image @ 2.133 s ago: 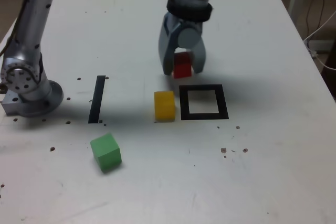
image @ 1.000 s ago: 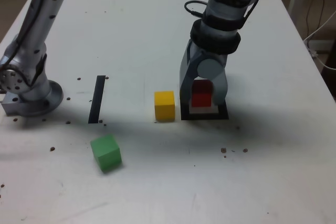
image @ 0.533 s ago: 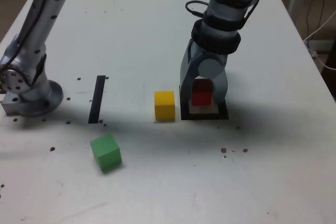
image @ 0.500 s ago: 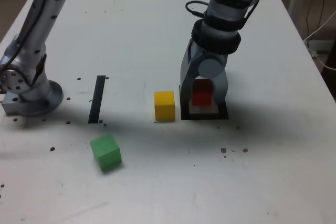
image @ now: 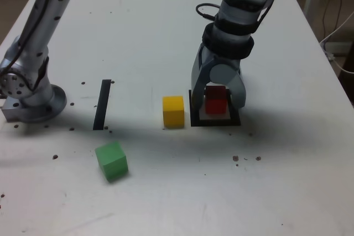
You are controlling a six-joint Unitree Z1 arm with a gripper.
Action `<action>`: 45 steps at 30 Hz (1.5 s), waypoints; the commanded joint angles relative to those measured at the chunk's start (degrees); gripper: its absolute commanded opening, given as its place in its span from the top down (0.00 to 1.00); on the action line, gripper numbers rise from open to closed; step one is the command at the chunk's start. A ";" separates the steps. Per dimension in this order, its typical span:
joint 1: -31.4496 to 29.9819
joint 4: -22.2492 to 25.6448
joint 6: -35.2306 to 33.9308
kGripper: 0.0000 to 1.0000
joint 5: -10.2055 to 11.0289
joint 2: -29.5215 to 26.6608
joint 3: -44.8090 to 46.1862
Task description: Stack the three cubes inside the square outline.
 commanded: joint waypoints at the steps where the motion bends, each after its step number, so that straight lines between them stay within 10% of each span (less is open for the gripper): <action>1: 0.13 -0.12 0.09 0.00 0.11 0.09 0.21; 22: -1.79 4.71 -5.42 0.00 10.64 -17.24 7.06; 45: -6.05 -0.97 -5.13 0.03 0.23 -18.68 21.28</action>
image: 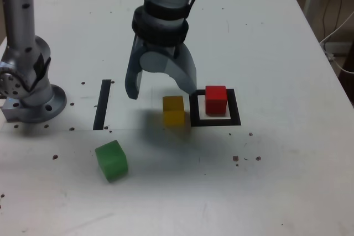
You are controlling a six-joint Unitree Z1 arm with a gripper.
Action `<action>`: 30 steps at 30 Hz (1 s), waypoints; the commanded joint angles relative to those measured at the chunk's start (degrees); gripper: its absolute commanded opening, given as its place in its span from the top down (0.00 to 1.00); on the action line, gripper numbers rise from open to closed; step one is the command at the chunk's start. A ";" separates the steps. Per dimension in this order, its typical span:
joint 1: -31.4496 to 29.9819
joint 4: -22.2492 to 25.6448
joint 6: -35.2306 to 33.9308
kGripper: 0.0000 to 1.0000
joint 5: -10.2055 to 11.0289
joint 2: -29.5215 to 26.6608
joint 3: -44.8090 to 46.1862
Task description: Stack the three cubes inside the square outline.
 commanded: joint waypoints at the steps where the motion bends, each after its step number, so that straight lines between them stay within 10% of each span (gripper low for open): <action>1: -0.22 -0.60 0.80 0.03 -0.73 0.81 0.12; 30: -0.20 -4.85 5.30 0.26 -4.33 7.83 2.54</action>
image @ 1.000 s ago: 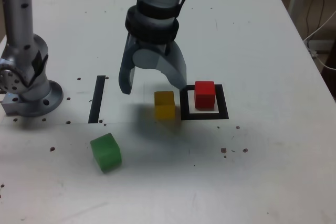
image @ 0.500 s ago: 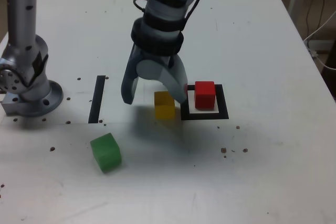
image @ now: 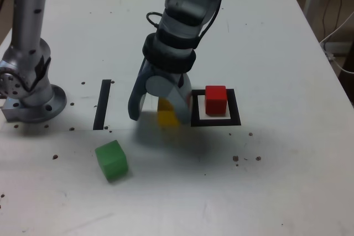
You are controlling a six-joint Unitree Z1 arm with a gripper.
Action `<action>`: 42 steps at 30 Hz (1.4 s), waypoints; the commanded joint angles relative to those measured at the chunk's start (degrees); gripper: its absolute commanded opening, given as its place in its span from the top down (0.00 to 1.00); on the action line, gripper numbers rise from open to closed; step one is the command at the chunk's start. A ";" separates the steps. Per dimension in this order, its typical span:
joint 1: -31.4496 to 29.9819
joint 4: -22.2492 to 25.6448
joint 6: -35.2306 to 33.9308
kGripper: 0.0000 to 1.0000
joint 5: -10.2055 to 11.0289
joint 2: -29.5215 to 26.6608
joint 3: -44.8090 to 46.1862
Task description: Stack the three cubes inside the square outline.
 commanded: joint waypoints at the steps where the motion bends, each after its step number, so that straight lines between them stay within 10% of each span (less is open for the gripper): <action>1: -0.02 -0.35 0.11 0.29 -0.16 0.25 0.36; 17: -0.02 -1.89 -0.15 0.77 0.59 0.03 1.14; 42: -0.02 7.07 -2.76 0.81 5.15 -4.68 -7.50</action>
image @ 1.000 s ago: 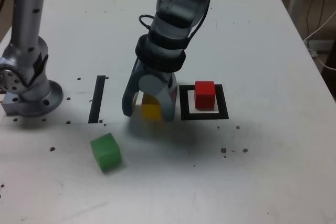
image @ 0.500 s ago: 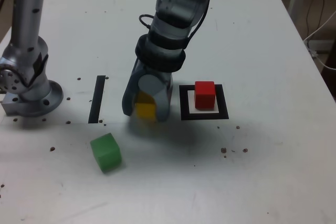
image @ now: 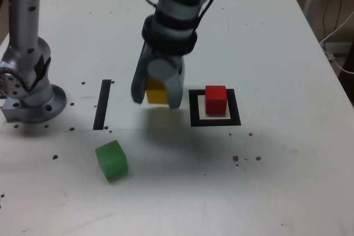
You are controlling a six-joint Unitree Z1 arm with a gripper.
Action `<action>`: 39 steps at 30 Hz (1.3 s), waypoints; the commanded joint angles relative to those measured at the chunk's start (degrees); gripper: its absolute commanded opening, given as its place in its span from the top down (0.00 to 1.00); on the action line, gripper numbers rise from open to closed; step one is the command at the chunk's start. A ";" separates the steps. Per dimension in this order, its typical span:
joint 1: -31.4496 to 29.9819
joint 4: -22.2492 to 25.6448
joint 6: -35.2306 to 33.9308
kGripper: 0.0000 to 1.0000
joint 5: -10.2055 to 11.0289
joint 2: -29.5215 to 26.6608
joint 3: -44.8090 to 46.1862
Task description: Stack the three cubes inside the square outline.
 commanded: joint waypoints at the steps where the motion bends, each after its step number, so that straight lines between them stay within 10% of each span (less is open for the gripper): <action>1: -0.02 1.52 -0.23 0.81 0.28 -0.34 -2.18; 20: -0.02 12.77 -0.16 0.81 0.65 10.33 -27.14; 39: 1.80 13.27 1.93 0.81 0.68 15.25 -30.08</action>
